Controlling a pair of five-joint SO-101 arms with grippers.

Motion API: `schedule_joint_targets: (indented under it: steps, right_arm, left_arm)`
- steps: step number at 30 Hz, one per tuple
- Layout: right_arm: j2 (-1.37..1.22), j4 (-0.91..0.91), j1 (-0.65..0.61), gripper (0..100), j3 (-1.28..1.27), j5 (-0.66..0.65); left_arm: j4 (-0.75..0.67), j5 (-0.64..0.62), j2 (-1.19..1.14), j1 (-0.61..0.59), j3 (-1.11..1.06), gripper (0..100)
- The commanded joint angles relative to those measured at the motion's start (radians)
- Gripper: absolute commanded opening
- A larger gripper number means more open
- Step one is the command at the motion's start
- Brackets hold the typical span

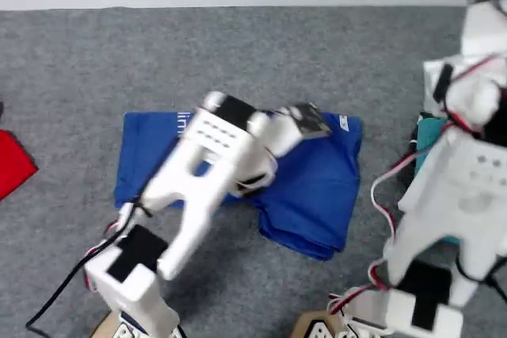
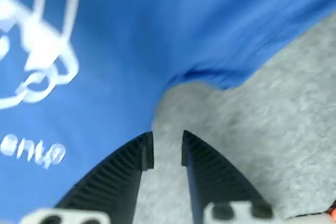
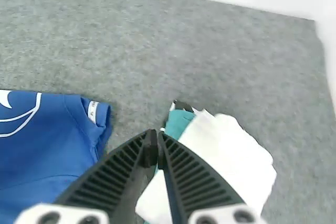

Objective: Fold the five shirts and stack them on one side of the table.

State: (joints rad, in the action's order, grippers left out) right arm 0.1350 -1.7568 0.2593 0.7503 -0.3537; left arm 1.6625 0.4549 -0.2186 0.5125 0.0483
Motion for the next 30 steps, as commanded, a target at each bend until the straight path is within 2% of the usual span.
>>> schedule_joint_targets:
  steps: [1, 4, 11, 22, 30]
  right_arm:
    - [0.122, -0.039, 0.039, 0.9, -0.078, 0.012]
    - [0.189, -0.039, 0.062, 0.9, -0.157, 0.011]
    - [0.318, -0.038, 0.120, 0.9, -0.307, 0.008]
    - [0.418, -0.038, 0.120, 0.9, -0.405, 0.006]
    - [0.420, -0.038, 0.120, 0.9, -0.405, 0.006]
  left_arm:
    - [-0.026, -0.032, -0.012, 0.120, 0.008, 15]
    - [-0.066, -0.117, -0.029, 0.187, 0.010, 20]
    - [-0.081, -0.127, -0.087, 0.302, 0.044, 22]
    - [-0.072, -0.124, -0.333, 0.305, 0.232, 22]
    - [-0.061, -0.127, -0.465, 0.310, 0.245, 22]
